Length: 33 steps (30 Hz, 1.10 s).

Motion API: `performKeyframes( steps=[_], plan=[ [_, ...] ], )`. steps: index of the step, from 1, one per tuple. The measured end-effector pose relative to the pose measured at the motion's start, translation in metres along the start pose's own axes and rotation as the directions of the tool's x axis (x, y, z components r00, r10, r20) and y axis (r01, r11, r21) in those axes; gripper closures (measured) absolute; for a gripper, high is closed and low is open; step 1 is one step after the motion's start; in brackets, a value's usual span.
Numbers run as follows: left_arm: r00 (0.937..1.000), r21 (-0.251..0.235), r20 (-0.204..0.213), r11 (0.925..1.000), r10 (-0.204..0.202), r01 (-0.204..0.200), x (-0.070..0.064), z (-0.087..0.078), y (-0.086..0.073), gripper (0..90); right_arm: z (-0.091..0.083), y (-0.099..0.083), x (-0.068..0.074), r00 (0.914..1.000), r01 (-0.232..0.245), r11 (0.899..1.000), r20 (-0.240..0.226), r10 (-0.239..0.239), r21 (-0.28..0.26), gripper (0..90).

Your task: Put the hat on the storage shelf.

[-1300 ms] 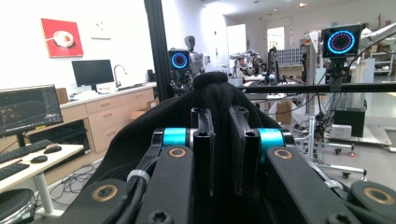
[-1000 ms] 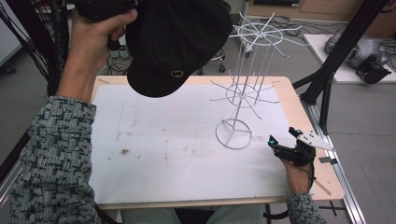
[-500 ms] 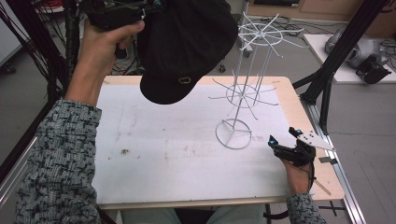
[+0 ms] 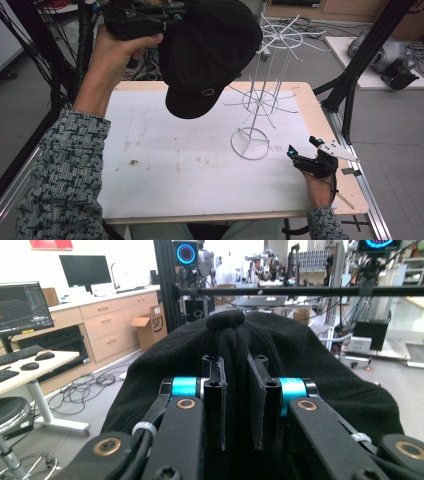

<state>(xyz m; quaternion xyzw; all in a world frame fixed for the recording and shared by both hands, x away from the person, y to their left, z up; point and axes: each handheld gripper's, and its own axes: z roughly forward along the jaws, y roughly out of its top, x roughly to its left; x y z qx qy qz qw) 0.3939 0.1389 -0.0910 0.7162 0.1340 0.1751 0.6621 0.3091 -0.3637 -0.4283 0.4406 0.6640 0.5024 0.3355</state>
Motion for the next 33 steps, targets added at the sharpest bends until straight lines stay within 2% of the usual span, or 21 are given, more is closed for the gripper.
performKeyframes(
  steps=[1,4,6,7,9,11,12,15,19,23,24,26,28,29,31,32,33],
  plan=[
    [1.0,0.028,-0.007,0.9996,0.004,-0.004,0.0,0.001,-0.001,78.1,0.0,0.0,0.0,1.0,-0.004,1.0,-0.001,0.004,0.002,10.8],
    [0.9999,0.058,-0.01,0.9983,0.006,-0.005,0.001,0.003,-0.004,77.5,0.0,0.0,0.0,1.0,-0.002,1.0,0.0,0.002,0.001,10.8],
    [0.9999,0.065,-0.01,0.9978,0.011,-0.011,0.0,0.004,-0.004,77.2,0.0,0.0,0.0,1.0,-0.001,1.0,-0.001,0.001,0.001,10.8],
    [0.9992,0.062,-0.025,0.9976,0.031,-0.03,-0.002,0.006,-0.01,77.1,0.0,0.0,0.0,1.0,-0.003,1.0,-0.002,0.003,0.003,10.8],
    [0.9996,0.076,-0.022,0.9969,0.019,-0.017,0.0,0.007,-0.016,77.2,0.0,0.0,0.0,1.0,0.001,1.0,-0.002,-0.001,0.002,10.8],
    [0.9995,0.111,-0.028,0.9937,0.017,-0.014,0.002,0.01,-0.021,77.1,0.0,0.0,0.0,1.0,-0.003,1.0,-0.002,0.003,0.002,10.8],
    [0.9995,0.111,-0.028,0.9937,0.017,-0.014,0.002,0.01,-0.021,76.9,0.0,0.0,0.0,1.0,-0.001,1.0,-0.002,0.001,0.002,10.8],
    [0.9989,0.167,-0.029,0.9855,0.036,-0.031,0.002,0.015,-0.026,76.4,0.0,0.0,0.0,1.0,-0.003,1.0,0.0,0.003,0.001,10.8],
    [0.9983,0.197,-0.038,0.9798,0.045,-0.036,0.001,0.021,-0.029,75.5,0.001,0.0,0.0,1.0,-0.002,1.0,-0.001,0.003,0.004,10.8],
    [0.9988,0.222,-0.028,0.9746,0.04,-0.032,0.001,0.025,-0.033,74.0,0.0,0.0,0.0,1.0,-0.005,1.0,0.0,0.005,0.002,10.8],
    [0.9982,0.244,-0.033,0.9689,0.05,-0.041,0.0,0.026,-0.034,73.7,0.0,0.0,-0.001,1.0,-0.005,1.0,-0.001,0.005,0.001,10.8],
    [0.997,0.233,-0.047,0.9712,0.062,-0.049,0.0,0.027,-0.04,73.2,0.0,0.0,-0.001,1.0,-0.005,1.0,-0.001,0.005,0.001,10.8],
    [0.9978,0.247,-0.049,0.9686,0.045,-0.031,0.002,0.027,-0.044,73.2,0.001,0.0,0.0,1.0,-0.001,1.0,-0.002,0.001,0.002,10.8],
    [0.9974,0.257,-0.055,0.9659,0.047,-0.032,0.003,0.026,-0.047,72.9,0.001,0.0,0.0,1.0,-0.001,1.0,-0.001,0.001,0.003,10.8],
    [0.997,0.259,-0.061,0.9654,0.047,-0.029,0.005,0.024,-0.051,71.9,0.001,0.0,0.0,1.0,-0.002,1.0,-0.001,0.002,0.003,10.8],
    [0.997,0.243,-0.064,0.9696,0.044,-0.027,0.005,0.022,-0.051,72.1,0.001,0.0,0.0,1.0,-0.001,1.0,0.001,0.001,0.003,10.8],
    [0.997,0.243,-0.064,0.9696,0.044,-0.027,0.005,0.022,-0.051,72.2,0.001,0.0,0.0,1.0,-0.004,1.0,-0.001,0.004,0.004,10.8]
  ],
)
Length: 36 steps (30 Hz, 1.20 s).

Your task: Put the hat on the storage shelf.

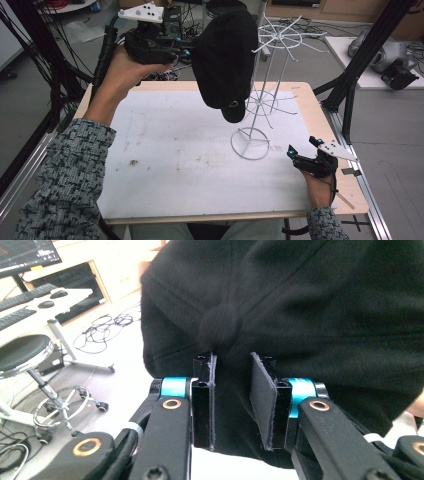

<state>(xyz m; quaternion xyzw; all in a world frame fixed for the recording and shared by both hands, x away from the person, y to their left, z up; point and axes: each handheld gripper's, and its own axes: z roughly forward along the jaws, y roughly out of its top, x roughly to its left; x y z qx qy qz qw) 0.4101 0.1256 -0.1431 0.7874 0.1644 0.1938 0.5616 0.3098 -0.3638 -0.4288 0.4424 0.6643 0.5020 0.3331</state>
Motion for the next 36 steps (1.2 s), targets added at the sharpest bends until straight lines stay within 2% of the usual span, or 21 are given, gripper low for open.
performKeyframes(
  steps=[2,5,7,14,15,18,19,22,23,28,31,32,33,35,36],
  plan=[
    [0.9999,-0.037,0.008,0.9992,-0.014,0.014,0.002,-0.005,-0.001,72.1,0.0,0.0,0.0,1.0,-0.004,1.0,0.003,0.004,0.001,10.8],
    [0.9998,-0.033,-0.006,0.9993,-0.017,0.017,0.002,-0.012,-0.003,69.5,0.0,0.0,0.0,1.0,0.003,1.0,0.003,-0.003,-0.002,10.8],
    [0.9997,-0.047,-0.014,0.9987,-0.018,0.018,0.001,-0.019,-0.008,68.6,0.0,0.0,0.0,1.0,0.003,1.0,0.003,-0.003,-0.003,10.8],
    [0.9991,-0.042,-0.036,0.9989,-0.02,0.019,-0.005,-0.031,-0.021,64.6,0.0,0.001,0.001,1.0,0.002,1.0,0.002,-0.002,-0.001,10.8],
    [0.9983,-0.029,-0.057,0.9995,-0.012,0.01,-0.008,-0.036,-0.026,63.8,0.001,0.001,0.001,1.0,0.002,1.0,0.004,-0.002,0.006,10.8],
    [0.9974,-0.023,-0.071,0.9997,-0.002,0.0,-0.011,-0.041,-0.031,61.4,0.001,0.001,0.001,1.0,0.006,1.0,0.006,-0.006,0.004,10.8],
    [0.9956,-0.013,-0.093,0.9999,0.001,-0.002,-0.013,-0.047,-0.038,60.9,0.001,0.0,0.0,1.0,0.006,1.0,0.005,-0.006,0.004,10.8],
    [0.9942,-0.01,-0.107,0.9999,-0.013,0.012,-0.013,-0.051,-0.044,58.2,0.001,0.0,0.0,1.0,0.003,1.0,0.008,-0.003,0.0,10.8],
    [0.9902,-0.004,-0.139,0.9999,-0.012,0.012,-0.013,-0.057,-0.052,57.7,0.0,0.001,0.0,1.0,0.002,1.0,0.009,-0.002,0.002,10.8],
    [0.9854,-0.013,-0.167,0.9994,-0.035,0.033,-0.012,-0.069,-0.068,57.0,0.001,0.001,0.0,1.0,0.003,1.0,0.009,-0.003,-0.002,10.8],
    [0.9794,-0.024,-0.195,0.9986,-0.051,0.047,-0.012,-0.077,-0.081,55.6,0.001,0.001,0.0,1.0,0.006,1.0,0.007,-0.006,-0.004,10.8],
    [0.9749,-0.03,-0.214,0.9979,-0.062,0.057,-0.012,-0.082,-0.09,54.9,0.0,0.001,0.0,1.0,0.001,1.0,0.008,-0.001,0.001,10.8],
    [0.9749,-0.03,-0.214,0.9979,-0.062,0.057,-0.012,-0.082,-0.09,53.7,0.0,0.001,0.0,1.0,0.001,1.0,0.008,-0.001,0.001,10.8],
    [0.9669,-0.052,-0.237,0.995,-0.096,0.086,-0.011,-0.09,-0.107,52.2,-0.001,0.0,-0.001,0.9999,0.005,1.0,0.01,-0.005,-0.001,10.8],
    [0.9669,-0.052,-0.237,0.995,-0.096,0.086,-0.011,-0.09,-0.107,51.2,-0.001,0.0,-0.001,0.9999,0.005,1.0,0.01,-0.005,-0.001,10.8]
  ],
)
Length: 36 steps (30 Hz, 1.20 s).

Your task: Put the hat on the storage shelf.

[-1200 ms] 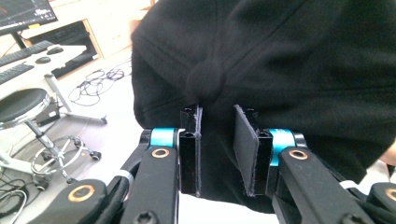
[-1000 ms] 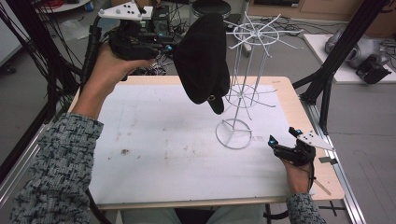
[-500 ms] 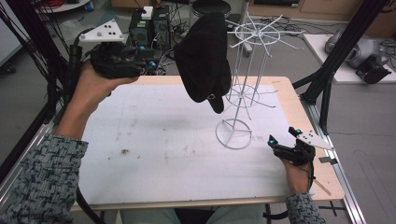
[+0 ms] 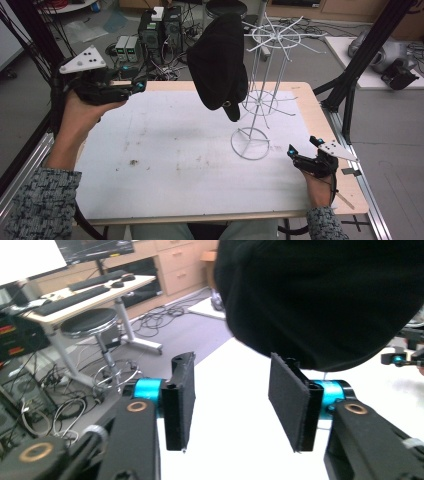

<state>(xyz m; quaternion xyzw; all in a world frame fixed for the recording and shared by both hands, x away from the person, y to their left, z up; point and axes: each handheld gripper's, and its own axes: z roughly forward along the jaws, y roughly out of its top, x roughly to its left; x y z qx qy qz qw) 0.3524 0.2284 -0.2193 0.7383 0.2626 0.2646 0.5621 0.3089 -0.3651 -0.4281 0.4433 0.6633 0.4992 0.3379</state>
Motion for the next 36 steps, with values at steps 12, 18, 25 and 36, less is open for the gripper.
performKeyframes(
  steps=[12,18,25,36],
  plan=[
    [0.9922,0.009,-0.103,0.9974,-0.071,0.072,0.001,-0.019,-0.064,42.7,0.002,0.001,0.002,1.0,-0.003,1.0,0.002,0.003,0.0,10.8],
    [0.9826,-0.002,-0.164,0.9961,-0.087,0.088,-0.003,-0.026,-0.089,36.6,0.004,0.002,0.004,1.0,-0.001,1.0,0.0,0.001,0.0,10.8],
    [0.974,0.004,-0.208,0.9957,-0.09,0.093,-0.007,-0.032,-0.112,33.9,0.008,0.004,0.005,1.0,0.001,1.0,-0.002,-0.001,-0.004,10.8],
    [0.9551,0.011,-0.267,0.9905,-0.129,0.137,-0.004,-0.042,-0.157,31.8,0.013,0.005,0.005,0.9999,-0.007,1.0,-0.008,0.007,-0.001,10.8]
  ],
)
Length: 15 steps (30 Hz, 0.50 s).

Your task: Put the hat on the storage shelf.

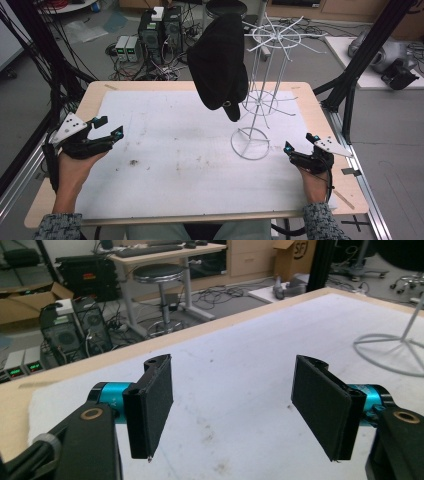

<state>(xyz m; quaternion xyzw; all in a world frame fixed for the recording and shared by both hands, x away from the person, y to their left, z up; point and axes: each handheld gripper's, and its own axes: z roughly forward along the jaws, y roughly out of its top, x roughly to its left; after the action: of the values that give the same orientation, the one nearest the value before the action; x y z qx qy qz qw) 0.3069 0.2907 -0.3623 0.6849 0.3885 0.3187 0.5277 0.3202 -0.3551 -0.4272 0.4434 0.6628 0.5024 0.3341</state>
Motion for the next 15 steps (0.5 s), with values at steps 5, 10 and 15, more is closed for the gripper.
performKeyframes(
  steps=[5,10,15],
  plan=[
    [0.9997,0.016,-0.011,0.9996,-0.021,0.021,0.004,0.004,-0.02,31.2,0.002,0.0,0.001,1.0,0.001,1.0,-0.006,-0.001,0.002,10.8],
    [0.9998,0.035,-0.014,0.9993,-0.014,0.015,0.006,0.005,-0.025,31.1,0.003,0.0,0.0,1.0,0.001,1.0,-0.005,-0.001,0.003,10.8],
    [0.9993,0.04,-0.025,0.9988,-0.027,0.028,0.008,0.005,-0.035,31.1,0.003,0.0,0.0,0.9999,0.01,1.0,-0.005,-0.01,0.008,10.8]
  ],
)
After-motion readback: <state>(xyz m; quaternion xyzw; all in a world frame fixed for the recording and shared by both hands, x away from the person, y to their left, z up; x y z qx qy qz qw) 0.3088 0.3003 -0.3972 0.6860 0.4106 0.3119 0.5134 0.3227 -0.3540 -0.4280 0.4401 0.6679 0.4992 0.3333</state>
